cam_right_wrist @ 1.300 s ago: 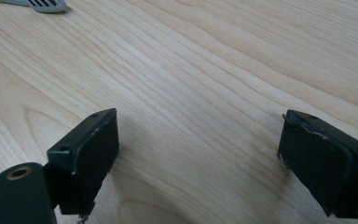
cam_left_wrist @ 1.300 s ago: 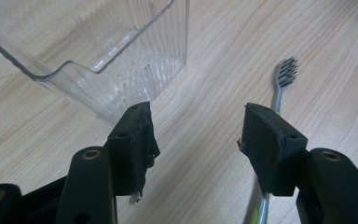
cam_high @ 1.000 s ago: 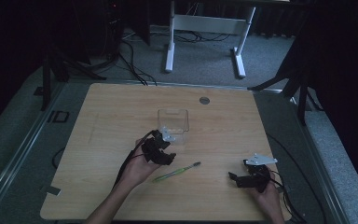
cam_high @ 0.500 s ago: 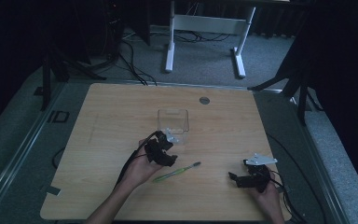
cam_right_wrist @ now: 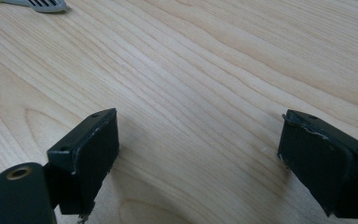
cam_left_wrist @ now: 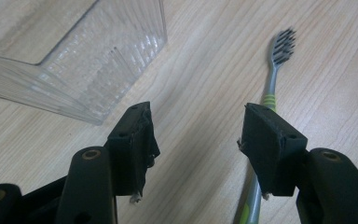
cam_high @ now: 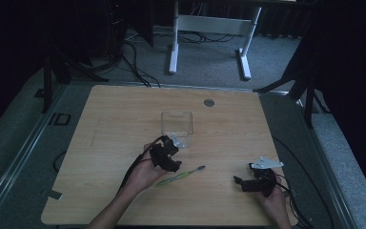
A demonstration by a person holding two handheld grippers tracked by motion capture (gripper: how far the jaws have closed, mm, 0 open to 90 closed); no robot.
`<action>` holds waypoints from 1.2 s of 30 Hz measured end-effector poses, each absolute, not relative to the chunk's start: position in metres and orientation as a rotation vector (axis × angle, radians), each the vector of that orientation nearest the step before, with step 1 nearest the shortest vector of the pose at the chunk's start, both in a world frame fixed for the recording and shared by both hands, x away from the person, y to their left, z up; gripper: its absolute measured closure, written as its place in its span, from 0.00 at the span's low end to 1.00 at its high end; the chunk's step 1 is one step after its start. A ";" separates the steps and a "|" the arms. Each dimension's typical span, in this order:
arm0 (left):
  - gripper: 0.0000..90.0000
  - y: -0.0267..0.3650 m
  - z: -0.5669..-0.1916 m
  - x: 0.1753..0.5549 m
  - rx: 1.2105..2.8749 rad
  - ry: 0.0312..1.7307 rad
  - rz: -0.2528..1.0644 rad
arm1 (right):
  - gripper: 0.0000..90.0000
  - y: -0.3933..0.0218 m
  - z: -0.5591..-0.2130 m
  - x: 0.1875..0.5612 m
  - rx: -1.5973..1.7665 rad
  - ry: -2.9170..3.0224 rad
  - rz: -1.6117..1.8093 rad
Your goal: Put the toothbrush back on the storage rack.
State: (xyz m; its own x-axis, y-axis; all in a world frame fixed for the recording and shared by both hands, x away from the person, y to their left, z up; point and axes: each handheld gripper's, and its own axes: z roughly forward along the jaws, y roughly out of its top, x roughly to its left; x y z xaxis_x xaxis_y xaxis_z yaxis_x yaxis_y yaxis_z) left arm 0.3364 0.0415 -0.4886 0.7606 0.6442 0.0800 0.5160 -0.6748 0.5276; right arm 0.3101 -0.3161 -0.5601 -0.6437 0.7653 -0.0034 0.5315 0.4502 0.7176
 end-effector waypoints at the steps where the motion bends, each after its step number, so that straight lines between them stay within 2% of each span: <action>1: 0.48 0.041 -0.489 0.336 2.479 0.870 0.357 | 0.13 -0.316 -0.560 0.310 1.105 2.379 1.004; 36: 0.48 0.029 -0.503 0.336 2.628 0.847 0.253 | 0.13 -0.316 -0.560 0.310 1.106 2.378 1.004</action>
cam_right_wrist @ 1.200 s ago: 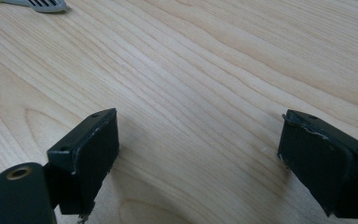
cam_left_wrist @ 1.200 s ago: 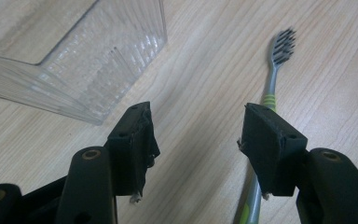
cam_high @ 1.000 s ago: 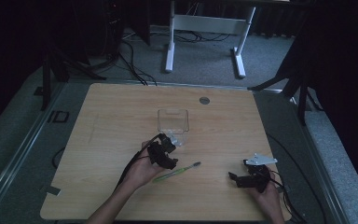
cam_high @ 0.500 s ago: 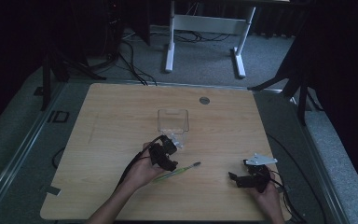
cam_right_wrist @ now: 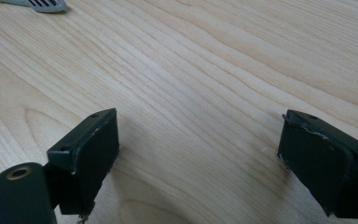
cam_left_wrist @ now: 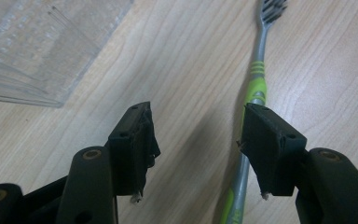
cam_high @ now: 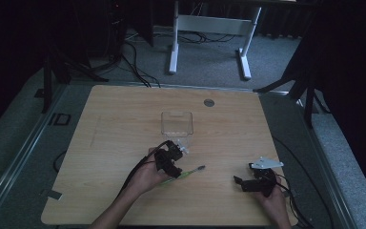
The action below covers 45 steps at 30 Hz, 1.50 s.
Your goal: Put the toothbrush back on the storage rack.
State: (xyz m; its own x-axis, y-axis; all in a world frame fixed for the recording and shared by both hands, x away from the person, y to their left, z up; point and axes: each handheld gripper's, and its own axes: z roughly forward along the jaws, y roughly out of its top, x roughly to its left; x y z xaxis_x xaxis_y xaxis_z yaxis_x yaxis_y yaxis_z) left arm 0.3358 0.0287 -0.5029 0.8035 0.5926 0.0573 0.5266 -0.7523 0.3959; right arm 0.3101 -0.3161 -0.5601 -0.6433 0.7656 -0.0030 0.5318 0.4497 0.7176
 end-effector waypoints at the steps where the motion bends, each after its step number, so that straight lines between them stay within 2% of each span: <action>1: 0.48 0.028 -0.503 0.335 2.631 0.847 0.248 | 0.13 -0.316 -0.560 0.310 1.106 2.378 1.004; 23: 0.52 0.015 -0.506 0.327 2.697 0.823 0.196 | 0.13 -0.316 -0.560 0.310 1.105 2.379 1.003; 45: 0.61 0.008 -0.512 0.327 2.762 0.839 0.148 | 0.13 -0.316 -0.560 0.310 1.105 2.379 1.003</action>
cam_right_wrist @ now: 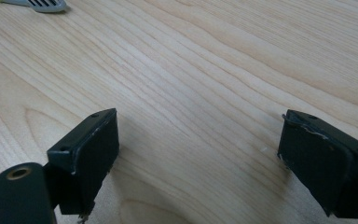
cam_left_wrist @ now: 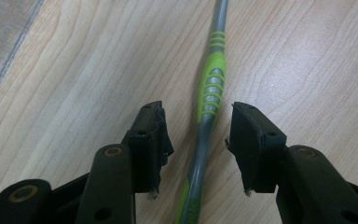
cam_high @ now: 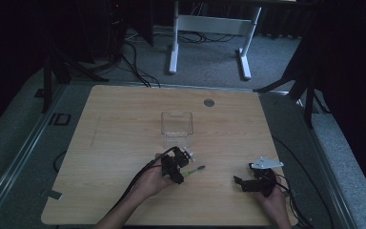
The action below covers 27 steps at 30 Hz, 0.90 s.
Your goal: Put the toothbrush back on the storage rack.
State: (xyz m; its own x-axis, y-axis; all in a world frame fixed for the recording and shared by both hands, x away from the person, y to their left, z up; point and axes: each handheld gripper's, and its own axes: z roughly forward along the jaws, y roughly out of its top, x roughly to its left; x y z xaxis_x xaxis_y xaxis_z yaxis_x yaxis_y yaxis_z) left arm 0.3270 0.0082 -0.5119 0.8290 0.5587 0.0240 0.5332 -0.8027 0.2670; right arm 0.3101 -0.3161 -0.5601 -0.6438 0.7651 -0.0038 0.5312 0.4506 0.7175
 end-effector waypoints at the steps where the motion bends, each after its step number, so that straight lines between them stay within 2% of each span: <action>1: 0.62 0.008 -0.512 0.327 2.765 0.838 0.145 | 0.13 -0.316 -0.560 0.310 1.105 2.379 1.003; 20: 0.74 0.006 -0.518 0.329 2.828 0.831 0.110 | 0.13 -0.316 -0.560 0.310 1.105 2.379 1.004; 27: 0.81 0.005 -0.518 0.329 2.830 0.816 0.083 | 0.13 -0.316 -0.560 0.310 1.105 2.379 1.003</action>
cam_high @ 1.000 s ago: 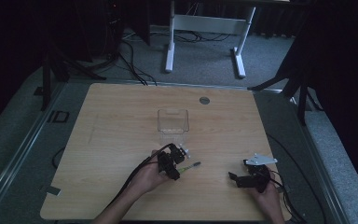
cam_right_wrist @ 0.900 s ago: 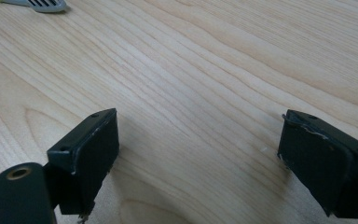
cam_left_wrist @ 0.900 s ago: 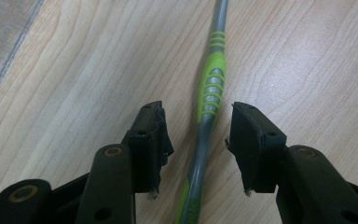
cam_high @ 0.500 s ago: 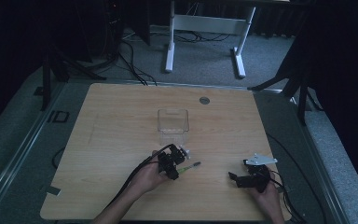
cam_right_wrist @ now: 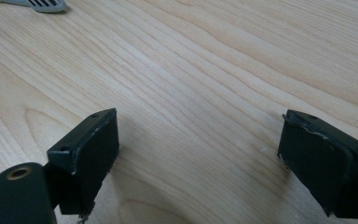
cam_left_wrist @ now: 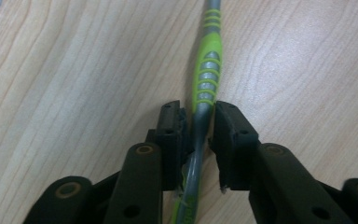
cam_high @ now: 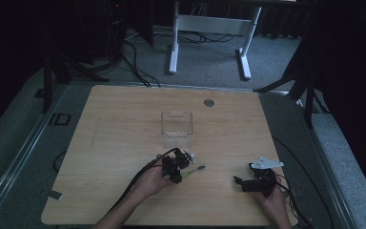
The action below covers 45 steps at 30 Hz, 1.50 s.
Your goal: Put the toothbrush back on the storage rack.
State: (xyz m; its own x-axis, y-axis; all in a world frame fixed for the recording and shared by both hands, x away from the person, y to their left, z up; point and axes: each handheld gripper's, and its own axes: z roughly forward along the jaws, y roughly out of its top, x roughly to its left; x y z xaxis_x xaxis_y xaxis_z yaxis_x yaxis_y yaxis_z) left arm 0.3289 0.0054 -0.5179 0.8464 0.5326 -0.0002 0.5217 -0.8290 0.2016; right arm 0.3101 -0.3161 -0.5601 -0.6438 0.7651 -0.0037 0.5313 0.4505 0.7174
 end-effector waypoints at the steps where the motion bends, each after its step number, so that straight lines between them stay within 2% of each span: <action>1: 0.82 0.005 -0.518 0.329 2.831 0.812 0.076 | 0.13 -0.316 -0.560 0.310 1.105 2.379 1.003; 11: 0.90 0.006 -0.518 0.332 2.841 0.795 0.042 | 0.13 -0.316 -0.560 0.310 1.105 2.379 1.003; 23: 0.91 0.006 -0.517 0.330 2.854 0.786 0.066 | 0.13 -0.316 -0.560 0.310 1.105 2.379 1.003; 45: 0.93 0.021 -0.498 0.335 2.760 0.837 0.096 | 0.13 -0.316 -0.560 0.310 1.105 2.378 1.004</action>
State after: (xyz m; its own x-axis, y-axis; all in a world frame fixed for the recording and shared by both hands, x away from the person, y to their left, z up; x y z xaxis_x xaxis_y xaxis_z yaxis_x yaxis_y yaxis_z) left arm 0.3355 0.0206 -0.4977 0.8325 0.5539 -0.0107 0.5371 -0.8021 0.2612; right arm 0.3101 -0.3161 -0.5601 -0.6438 0.7652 -0.0036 0.5311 0.4503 0.7177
